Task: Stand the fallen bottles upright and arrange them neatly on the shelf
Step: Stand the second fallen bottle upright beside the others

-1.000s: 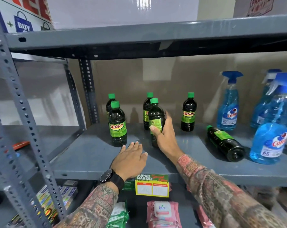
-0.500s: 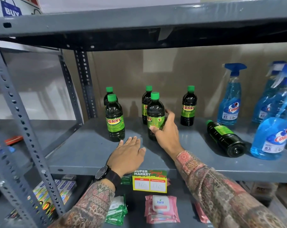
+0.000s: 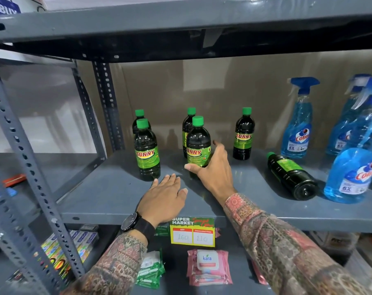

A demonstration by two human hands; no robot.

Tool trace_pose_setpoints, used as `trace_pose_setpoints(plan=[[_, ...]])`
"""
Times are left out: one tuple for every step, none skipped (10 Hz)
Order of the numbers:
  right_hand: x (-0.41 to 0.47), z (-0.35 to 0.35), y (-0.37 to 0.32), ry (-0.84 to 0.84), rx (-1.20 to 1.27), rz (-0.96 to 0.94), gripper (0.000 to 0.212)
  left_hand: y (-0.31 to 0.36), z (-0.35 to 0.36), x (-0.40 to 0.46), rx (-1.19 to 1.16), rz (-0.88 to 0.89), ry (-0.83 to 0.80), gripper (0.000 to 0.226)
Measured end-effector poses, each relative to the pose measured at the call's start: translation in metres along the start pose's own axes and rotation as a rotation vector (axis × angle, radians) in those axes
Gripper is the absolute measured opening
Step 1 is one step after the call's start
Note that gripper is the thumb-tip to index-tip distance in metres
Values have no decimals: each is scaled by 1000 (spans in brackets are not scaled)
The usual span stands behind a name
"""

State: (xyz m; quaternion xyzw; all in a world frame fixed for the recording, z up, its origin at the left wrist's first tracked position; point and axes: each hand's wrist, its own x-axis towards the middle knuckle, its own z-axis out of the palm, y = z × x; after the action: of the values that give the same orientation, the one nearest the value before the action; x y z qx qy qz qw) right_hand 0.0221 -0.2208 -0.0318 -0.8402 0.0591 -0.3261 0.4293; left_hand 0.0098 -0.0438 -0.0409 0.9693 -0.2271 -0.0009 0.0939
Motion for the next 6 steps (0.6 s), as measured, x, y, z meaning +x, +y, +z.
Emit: trace_pose_setpoints(plan=[[1, 0, 2, -14, 2, -1, 87, 0, 1, 0, 1, 0, -1, 65], [0, 1, 2, -33, 7, -23, 79, -1, 2, 1, -2, -1, 0, 65], [-1, 0, -2, -8, -19, -2, 89, 0, 2, 2, -1, -2, 2, 66], [0, -1, -2, -15, -34, 3, 75, 0, 1, 1, -1, -5, -5, 65], [0, -1, -1, -53, -17, -3, 65, 0, 1, 2, 0, -4, -4, 65], [0, -1, -1, -58, -18, -8, 67, 0, 1, 2, 2, -4, -8, 65]])
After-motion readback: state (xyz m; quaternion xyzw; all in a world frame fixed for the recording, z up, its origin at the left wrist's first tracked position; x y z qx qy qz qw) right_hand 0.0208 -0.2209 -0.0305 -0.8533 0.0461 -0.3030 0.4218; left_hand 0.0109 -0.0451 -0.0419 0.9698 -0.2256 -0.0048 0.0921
